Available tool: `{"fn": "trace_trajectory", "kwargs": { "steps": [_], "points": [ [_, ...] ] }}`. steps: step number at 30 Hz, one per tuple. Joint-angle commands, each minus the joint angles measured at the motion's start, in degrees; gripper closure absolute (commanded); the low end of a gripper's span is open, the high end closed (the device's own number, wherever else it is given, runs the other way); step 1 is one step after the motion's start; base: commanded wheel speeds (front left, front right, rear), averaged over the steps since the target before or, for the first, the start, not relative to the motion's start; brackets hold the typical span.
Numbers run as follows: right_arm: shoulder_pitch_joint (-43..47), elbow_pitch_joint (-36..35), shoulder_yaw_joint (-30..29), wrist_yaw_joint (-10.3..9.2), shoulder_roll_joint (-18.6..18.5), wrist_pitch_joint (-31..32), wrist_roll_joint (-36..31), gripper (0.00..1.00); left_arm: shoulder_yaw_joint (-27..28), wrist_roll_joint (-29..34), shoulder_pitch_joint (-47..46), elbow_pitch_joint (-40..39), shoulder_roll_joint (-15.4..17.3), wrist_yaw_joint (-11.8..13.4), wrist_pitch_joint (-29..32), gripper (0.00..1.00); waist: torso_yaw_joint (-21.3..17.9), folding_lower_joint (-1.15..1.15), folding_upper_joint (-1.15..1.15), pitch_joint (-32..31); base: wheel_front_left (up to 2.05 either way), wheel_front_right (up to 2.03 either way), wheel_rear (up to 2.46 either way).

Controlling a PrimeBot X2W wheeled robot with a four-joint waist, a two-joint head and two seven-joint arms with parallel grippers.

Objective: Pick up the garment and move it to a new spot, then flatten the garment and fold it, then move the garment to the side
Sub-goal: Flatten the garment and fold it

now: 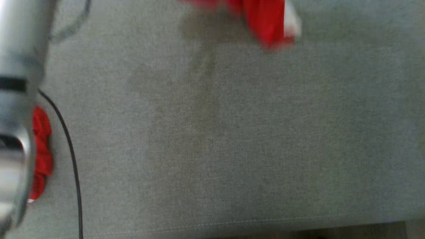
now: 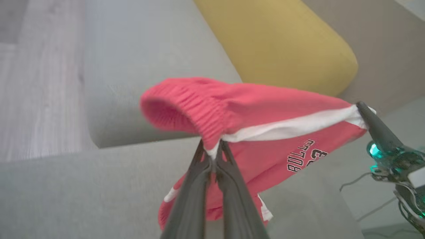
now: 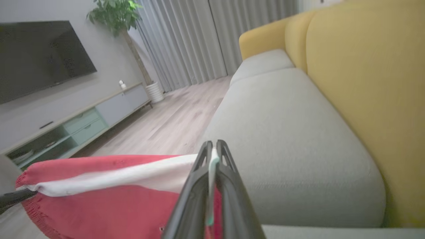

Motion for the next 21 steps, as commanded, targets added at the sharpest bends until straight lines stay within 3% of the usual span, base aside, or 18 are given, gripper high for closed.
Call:
{"fn": "trace_trajectory", "kwargs": {
  "steps": [1,5,9,17,21],
  "points": [
    [-4.5,-1.0,-0.7,0.44,-0.6,-2.4,-0.3,1.0,2.4,1.8,-6.7,0.1,2.0,-0.2,-2.6,1.0,0.0,-0.01,0.0,3.1,0.0,0.0,0.0],
    [-11.3,-1.7,-1.0,0.44,-0.8,-8.3,-0.9,1.0,2.4,3.3,-12.9,3.1,0.9,-1.5,-6.7,1.0,-0.2,-0.01,0.0,4.0,0.0,0.0,0.0],
    [-10.8,-3.1,1.9,0.44,-1.0,-9.8,-0.3,1.0,0.8,2.0,-11.9,4.5,-0.1,-2.8,-7.0,1.0,-0.6,-0.01,0.0,3.5,0.0,0.0,0.0],
    [1.5,-6.9,8.7,0.44,-4.3,-7.2,3.7,1.0,-7.7,-7.2,2.8,-2.5,2.5,-3.0,6.1,1.0,-1.4,-0.01,0.0,0.7,0.0,0.0,0.0],
    [9.0,-8.8,12.1,0.44,-6.9,-3.5,6.9,1.0,-10.3,-13.1,10.1,-8.6,6.7,-3.0,13.4,1.0,-1.9,-0.01,0.0,-2.5,0.0,0.0,0.0]
  ]
}}
